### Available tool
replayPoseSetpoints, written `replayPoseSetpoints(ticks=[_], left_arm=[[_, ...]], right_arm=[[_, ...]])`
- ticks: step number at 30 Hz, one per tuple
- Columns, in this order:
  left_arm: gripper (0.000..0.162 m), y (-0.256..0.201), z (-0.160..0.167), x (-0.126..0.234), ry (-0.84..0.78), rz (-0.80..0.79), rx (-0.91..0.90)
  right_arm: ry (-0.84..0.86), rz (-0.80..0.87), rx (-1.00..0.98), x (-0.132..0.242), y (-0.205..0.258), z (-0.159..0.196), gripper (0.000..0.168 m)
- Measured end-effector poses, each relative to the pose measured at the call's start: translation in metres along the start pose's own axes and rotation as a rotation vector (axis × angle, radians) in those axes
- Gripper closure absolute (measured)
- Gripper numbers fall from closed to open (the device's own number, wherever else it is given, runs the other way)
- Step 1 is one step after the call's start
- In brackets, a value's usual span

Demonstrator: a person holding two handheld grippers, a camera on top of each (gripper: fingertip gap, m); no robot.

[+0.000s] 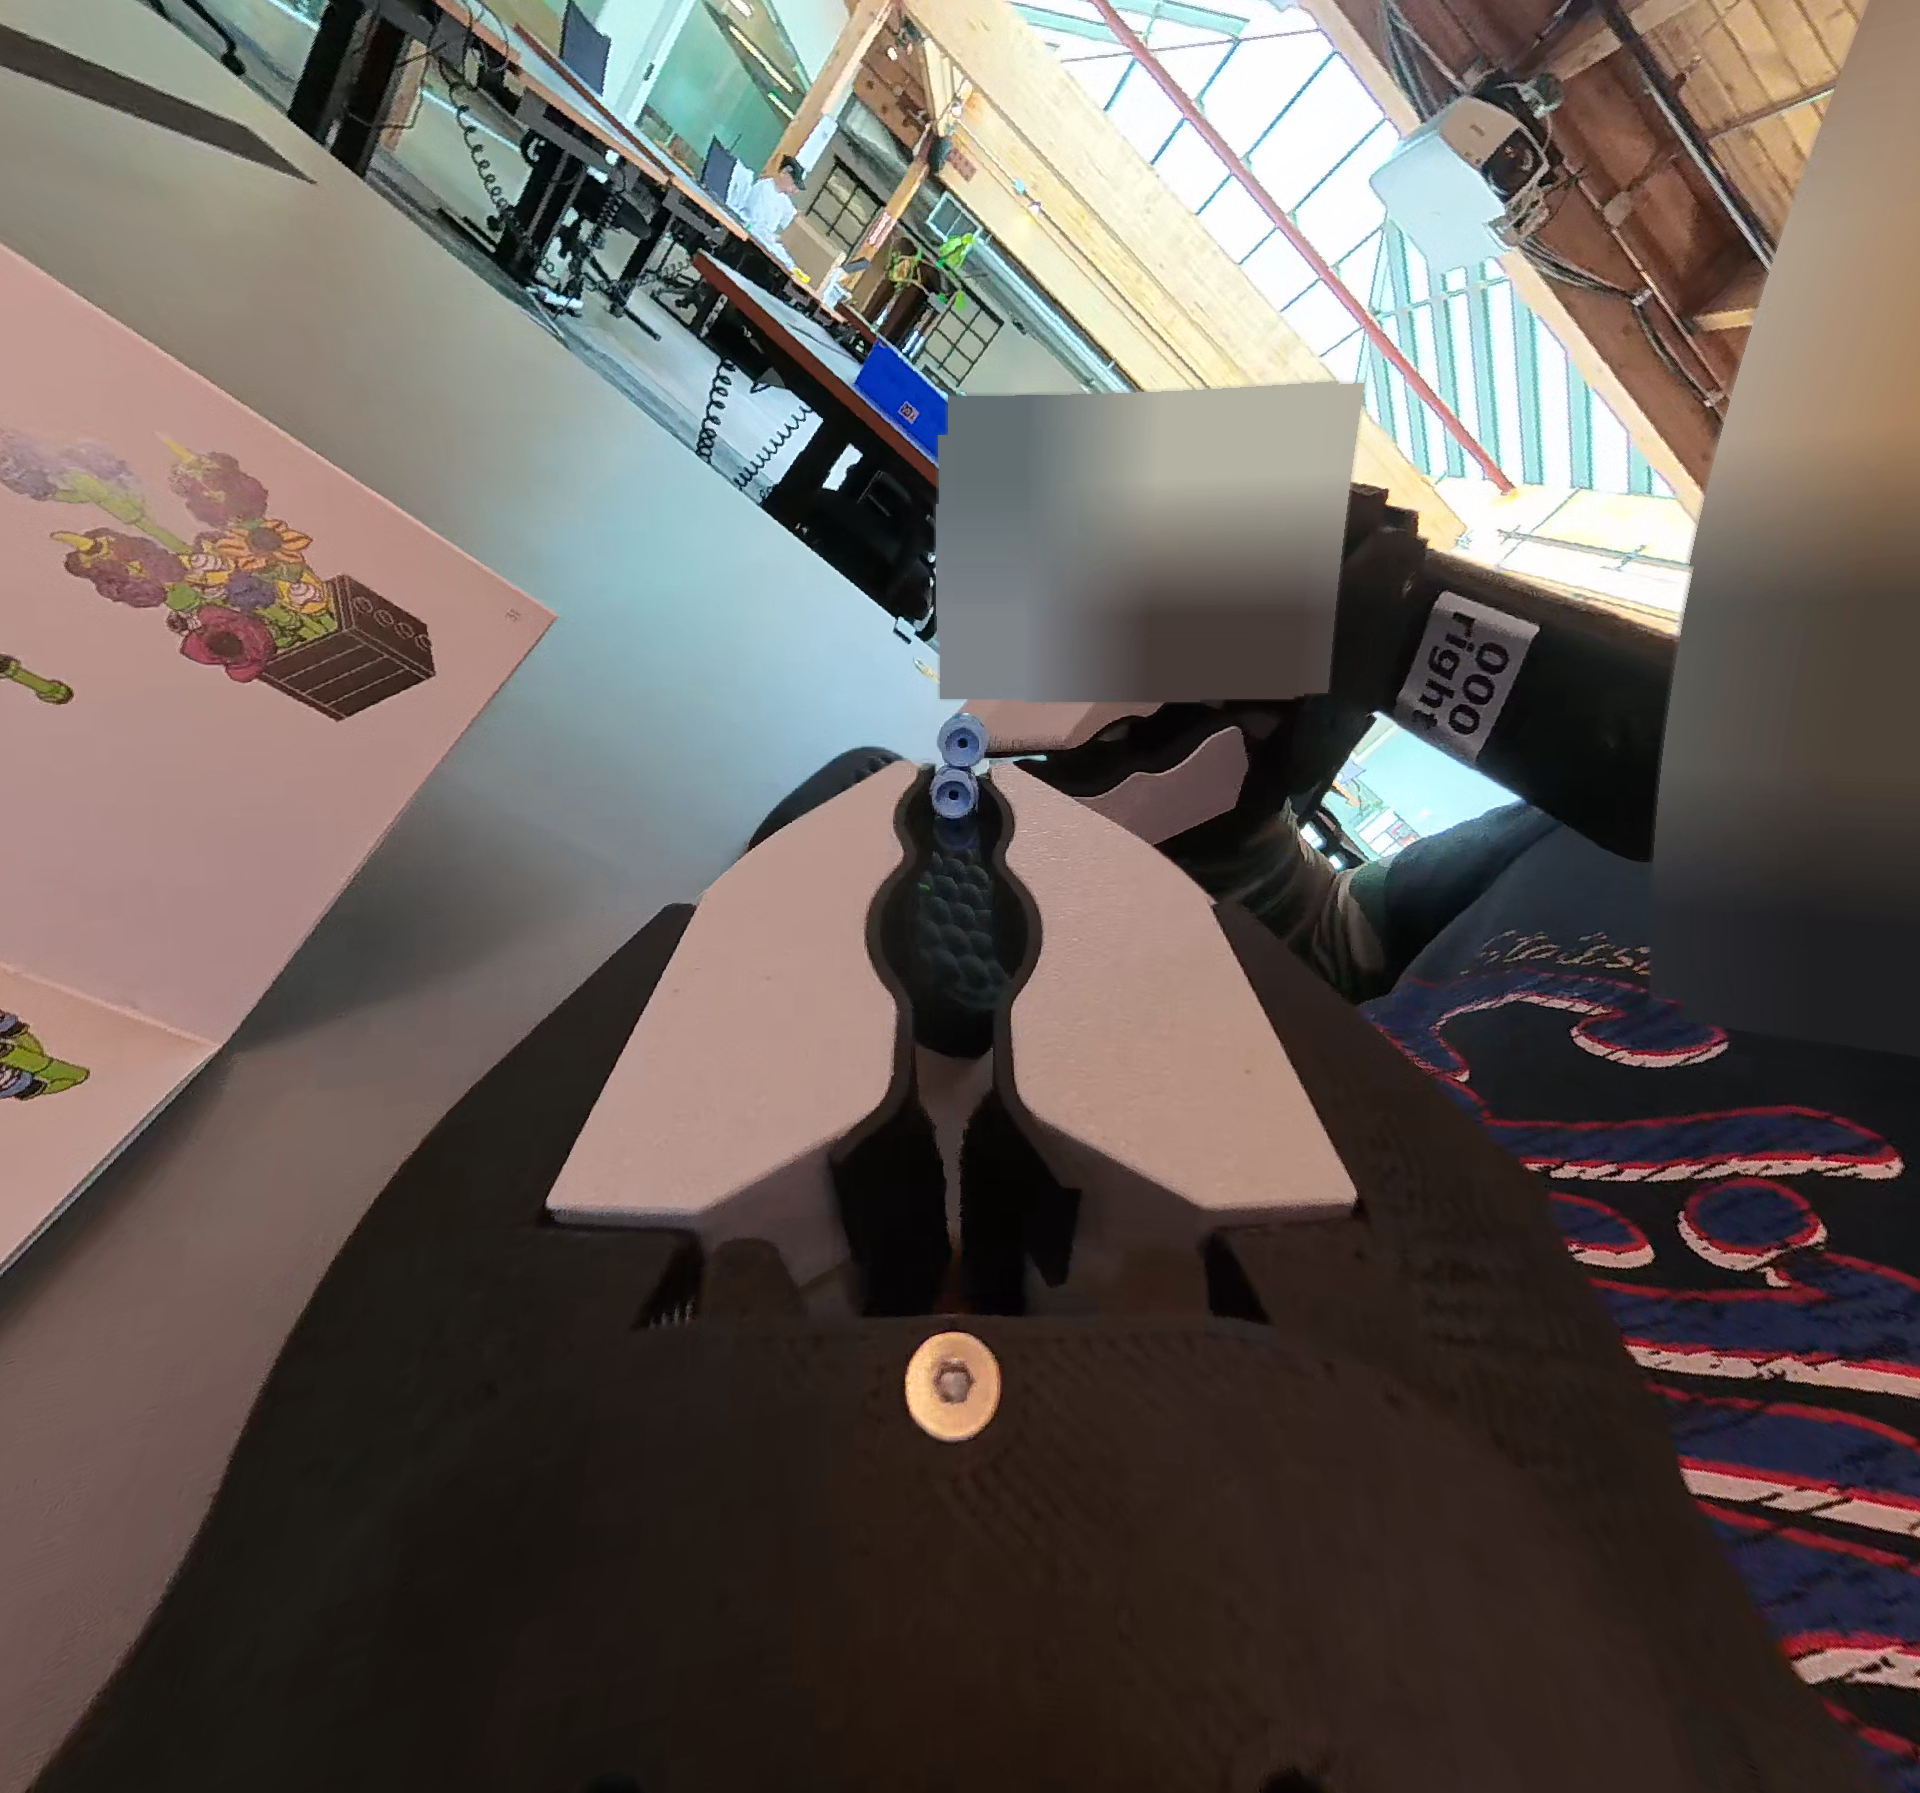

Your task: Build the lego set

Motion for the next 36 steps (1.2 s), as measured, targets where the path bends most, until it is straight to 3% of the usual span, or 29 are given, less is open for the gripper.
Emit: replayPoseSetpoints(ticks=[2,4,6,9,10,12,21,22,23,27,32,36], left_arm=[[0.155,-0.001,-0.004,0.001,-0.045,0.022,-0.001],[0.155,-0.003,-0.012,0.004,-0.124,0.064,0.022],[0.155,-0.005,-0.021,0.009,-0.211,0.112,0.049],[0.155,-0.006,-0.026,0.013,-0.281,0.150,0.036],[0.155,-0.007,-0.026,0.013,-0.288,0.154,0.023],[0.155,-0.008,-0.025,0.012,-0.291,0.162,0.001],[0.154,-0.010,-0.022,0.012,-0.242,0.162,-0.081],[0.146,-0.009,-0.022,0.012,-0.220,0.151,-0.110],[0.135,-0.009,-0.023,0.013,-0.197,0.135,-0.147],[0.131,-0.010,-0.024,0.020,-0.055,0.061,-0.388],[0.139,-0.013,-0.019,0.023,0.219,-0.015,-0.713],[0.149,-0.013,-0.016,0.019,0.346,-0.050,-0.833]], right_arm=[[-0.031,0.053,-0.054,0.000,-0.006,-0.001,0.160],[-0.119,0.115,-0.273,0.003,-0.016,0.001,0.153],[-0.301,0.114,-0.657,0.006,-0.024,0.001,0.151],[-0.652,-0.041,-1.341,0.005,-0.031,0.004,0.154],[-0.747,-0.107,-1.502,0.004,-0.032,0.005,0.153],[-0.845,-0.194,-1.636,-0.001,-0.029,0.006,0.151],[-0.754,-0.157,-1.450,-0.011,-0.021,0.002,0.162],[-0.753,-0.164,-1.427,-0.009,-0.020,0.002,0.163],[-0.748,-0.169,-1.400,-0.008,-0.020,0.001,0.163],[-0.632,-0.168,-1.263,-0.007,-0.015,0.003,0.163],[-0.441,-0.195,-1.091,-0.012,-0.005,0.003,0.163],[-0.346,-0.206,-0.998,-0.014,-0.001,0.002,0.163]])
Point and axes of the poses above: each gripper's, where its closed fingertips meet, x back along the fingers, z out of its underside, y = z × x across the jaws, the point moved 4 cm from there along x, back along the fingers, and after that the axes turned 7 degrees about -y, right-handed, at the moved point
